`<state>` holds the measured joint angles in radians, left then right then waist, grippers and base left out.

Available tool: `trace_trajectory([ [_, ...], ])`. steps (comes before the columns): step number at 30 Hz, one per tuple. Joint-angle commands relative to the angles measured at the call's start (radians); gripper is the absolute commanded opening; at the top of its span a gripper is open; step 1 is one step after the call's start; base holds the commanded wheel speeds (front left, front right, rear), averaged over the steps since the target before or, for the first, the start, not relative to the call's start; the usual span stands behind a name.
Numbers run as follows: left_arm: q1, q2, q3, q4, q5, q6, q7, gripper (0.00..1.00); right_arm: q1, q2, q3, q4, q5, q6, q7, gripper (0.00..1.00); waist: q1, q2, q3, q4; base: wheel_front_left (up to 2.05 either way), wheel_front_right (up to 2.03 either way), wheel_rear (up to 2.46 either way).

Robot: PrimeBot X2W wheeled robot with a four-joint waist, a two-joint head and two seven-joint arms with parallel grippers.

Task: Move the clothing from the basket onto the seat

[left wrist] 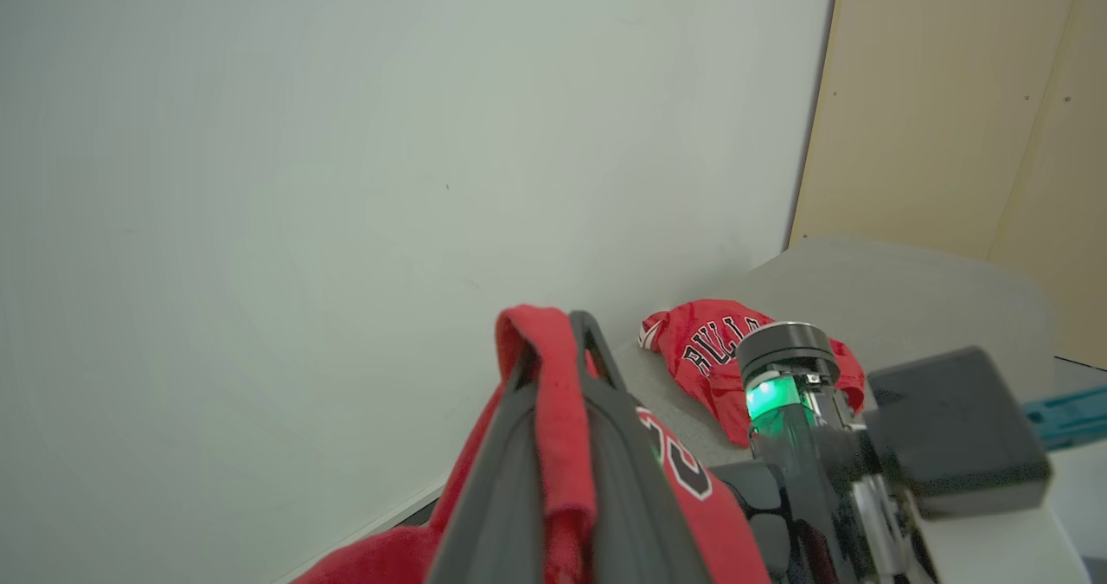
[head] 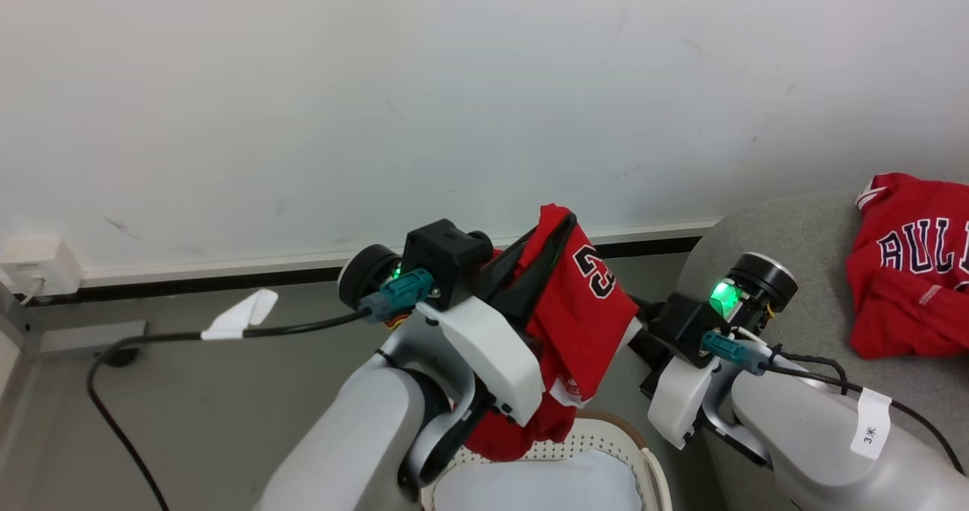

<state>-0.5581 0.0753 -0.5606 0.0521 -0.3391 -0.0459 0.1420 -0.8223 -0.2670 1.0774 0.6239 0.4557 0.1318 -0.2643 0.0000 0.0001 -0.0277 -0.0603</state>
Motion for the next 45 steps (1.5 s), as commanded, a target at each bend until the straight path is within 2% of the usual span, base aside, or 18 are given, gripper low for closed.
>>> trace_trajectory([
  [1,-0.01,0.008,0.004,0.002,-0.007,0.003,-0.007,0.0,0.002,-0.009,-0.006,-0.001,0.019,-0.002,0.0,0.0,0.0,-0.0001,0.0,0.002,0.0,0.0,0.0],
  [7,-0.002,0.025,0.008,0.022,0.004,0.013,-0.016,0.0,0.015,-0.014,-0.041,-0.006,0.034,-0.002,0.0,0.0,0.0,-0.0001,0.0,-0.001,0.0,0.0,0.0],
  [8,0.0,0.026,0.008,0.024,0.005,0.014,-0.019,0.03,0.019,-0.014,-0.044,-0.006,0.032,-0.002,0.0,0.0,0.0,-0.0001,-0.001,-0.002,0.0,0.0,0.0],
  [11,0.006,0.03,0.001,0.032,0.008,0.017,-0.018,0.45,0.025,-0.015,-0.062,-0.007,0.03,-0.002,0.0,0.0,0.0,-0.0001,-0.001,-0.005,0.0,0.0,0.0],
  [12,0.007,0.031,0.0,0.034,0.008,0.017,-0.016,0.94,0.027,-0.015,-0.071,-0.008,0.029,-0.002,0.0,0.0,0.0,-0.0001,0.0,-0.005,0.0,0.0,0.0],
  [13,0.008,0.032,-0.001,0.036,0.008,0.018,-0.016,1.0,0.027,-0.016,-0.082,-0.01,0.029,-0.002,0.0,0.0,0.0,-0.0001,0.0,-0.006,0.0,0.0,0.0],
  [33,0.028,0.051,-0.02,0.055,0.005,0.032,-0.029,1.0,0.054,-0.032,-0.202,-0.02,-0.005,-0.002,0.0,0.0,0.0,-0.0001,0.008,-0.026,0.0,0.0,0.0],
  [39,0.059,0.063,-0.03,0.054,0.012,0.038,-0.048,1.0,0.065,-0.05,-0.247,-0.032,0.0,-0.002,0.0,0.0,0.0,-0.0001,0.015,-0.072,0.0,0.0,0.0],
  [45,0.097,0.07,-0.048,0.057,0.015,0.043,-0.065,1.0,0.077,-0.097,-0.318,-0.062,-0.001,-0.002,0.0,0.0,0.0,-0.0001,0.037,-0.142,0.0,0.0,0.0],
])
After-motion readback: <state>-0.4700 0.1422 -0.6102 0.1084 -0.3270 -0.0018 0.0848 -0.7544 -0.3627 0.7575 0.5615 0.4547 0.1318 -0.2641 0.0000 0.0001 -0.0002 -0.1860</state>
